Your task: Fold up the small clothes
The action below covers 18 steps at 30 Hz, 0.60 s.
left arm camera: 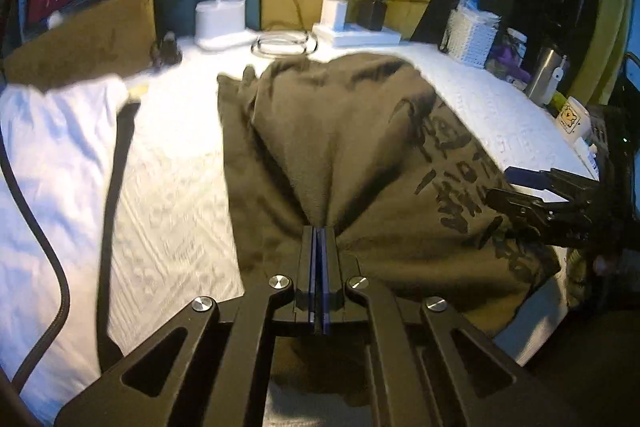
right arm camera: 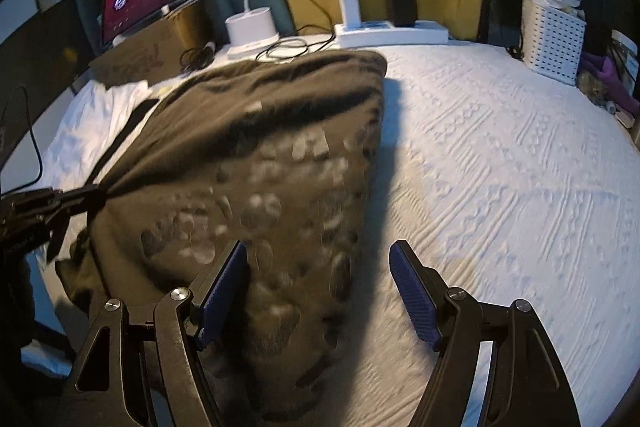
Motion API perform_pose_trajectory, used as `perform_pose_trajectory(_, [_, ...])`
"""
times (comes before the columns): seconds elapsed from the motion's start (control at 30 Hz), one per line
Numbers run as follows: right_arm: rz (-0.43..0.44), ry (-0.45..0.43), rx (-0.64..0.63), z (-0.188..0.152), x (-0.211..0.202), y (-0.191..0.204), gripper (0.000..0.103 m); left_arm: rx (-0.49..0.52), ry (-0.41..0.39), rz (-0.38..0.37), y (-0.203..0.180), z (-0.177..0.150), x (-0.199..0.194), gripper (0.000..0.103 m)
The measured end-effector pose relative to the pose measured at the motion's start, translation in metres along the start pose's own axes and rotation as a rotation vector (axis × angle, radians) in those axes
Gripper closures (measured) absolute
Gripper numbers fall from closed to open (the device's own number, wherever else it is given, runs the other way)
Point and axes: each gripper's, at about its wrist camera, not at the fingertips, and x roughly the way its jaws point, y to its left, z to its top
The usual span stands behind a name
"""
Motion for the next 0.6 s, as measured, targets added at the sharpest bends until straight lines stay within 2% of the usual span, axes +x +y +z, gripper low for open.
perform_pose_trajectory(0.13, [-0.018,0.001,0.002,-0.004,-0.003,-0.001,0.027,-0.036,0.018,-0.022,-0.001,-0.003,0.0,0.102])
perform_pose_trajectory(0.2, [-0.024,0.004,0.007,-0.006,-0.004,-0.002,0.027,-0.047,0.008,-0.061,-0.002,-0.001,-0.005,0.101])
perform_pose_trajectory(0.23, [-0.025,0.004,0.007,-0.007,-0.005,-0.003,0.027,-0.047,0.001,-0.078,-0.003,0.0,-0.009,0.093])
perform_pose_trajectory(0.27, [-0.028,0.003,0.005,-0.008,-0.007,-0.003,0.027,-0.043,-0.011,-0.101,-0.005,0.0,-0.014,0.075])
perform_pose_trajectory(0.33, [-0.035,0.002,0.002,-0.011,-0.01,-0.003,0.027,-0.038,-0.017,-0.137,-0.009,-0.002,-0.019,0.051])
perform_pose_trajectory(0.43, [-0.045,0.007,0.006,-0.016,-0.014,-0.006,0.027,0.001,0.02,-0.182,-0.019,-0.01,-0.019,0.05])
perform_pose_trajectory(0.57, [-0.056,0.006,0.005,-0.023,-0.017,-0.008,0.028,0.034,0.11,-0.153,-0.025,-0.027,-0.001,0.052])
perform_pose_trajectory(0.6, [-0.061,0.006,0.002,-0.025,-0.018,-0.008,0.028,0.048,0.087,-0.145,-0.026,-0.031,-0.002,0.054])
